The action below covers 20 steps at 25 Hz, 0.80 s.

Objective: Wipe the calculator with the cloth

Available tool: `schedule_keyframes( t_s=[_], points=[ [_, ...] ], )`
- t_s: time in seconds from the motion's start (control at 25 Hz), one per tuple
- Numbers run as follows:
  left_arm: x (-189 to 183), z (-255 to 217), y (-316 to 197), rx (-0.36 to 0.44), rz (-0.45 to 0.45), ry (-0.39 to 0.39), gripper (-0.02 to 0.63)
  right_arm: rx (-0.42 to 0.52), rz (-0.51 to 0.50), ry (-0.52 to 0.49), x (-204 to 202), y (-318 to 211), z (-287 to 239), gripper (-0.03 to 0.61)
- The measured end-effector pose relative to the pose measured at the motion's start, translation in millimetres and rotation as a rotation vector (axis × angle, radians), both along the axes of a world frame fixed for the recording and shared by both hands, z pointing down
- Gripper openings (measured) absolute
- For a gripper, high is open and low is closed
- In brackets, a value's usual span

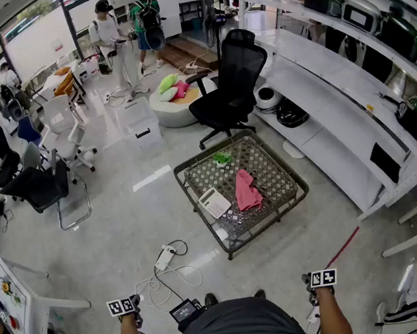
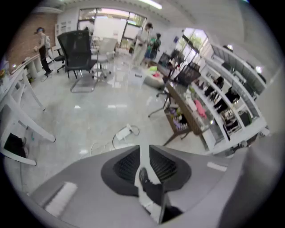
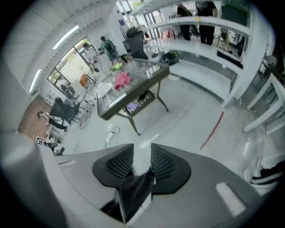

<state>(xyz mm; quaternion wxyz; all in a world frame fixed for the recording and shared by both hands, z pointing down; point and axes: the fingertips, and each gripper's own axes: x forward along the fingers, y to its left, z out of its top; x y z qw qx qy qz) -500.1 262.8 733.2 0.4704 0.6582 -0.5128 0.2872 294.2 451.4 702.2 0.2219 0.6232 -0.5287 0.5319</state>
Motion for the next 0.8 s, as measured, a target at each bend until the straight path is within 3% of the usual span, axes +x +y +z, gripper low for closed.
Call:
schedule_keyframes(
  t_s=[0.16,0.4,0.52,0.64,0.8],
  points=[
    [43.4,-98.6,-88.8,0.297,0.057,0.118,0.100,0.278,-0.042,0.001,-23.9,-101.5,-92.1,0.121],
    [168.1,-224.6,-135.2,0.568,0.356,0.252,0.101,0.539,-0.183,-0.009,-95.7,-180.0,-193.7,0.120],
    [214.1,-260.5,-130.3,0.641,0.473,0.300,0.103,0.595,-0.225,-0.012,-117.5,-189.3,-221.3,0.120],
    [241.6,-277.3,-119.8,0.660,0.568,0.314,0.107,0.625,-0.224,-0.008,-120.9,-189.0,-233.8,0.110],
    [247.9,-274.5,-117.0,0.649,0.597,0.309,0.107,0.620,-0.191,-0.001,-114.2,-180.8,-232.2,0.110]
  ],
)
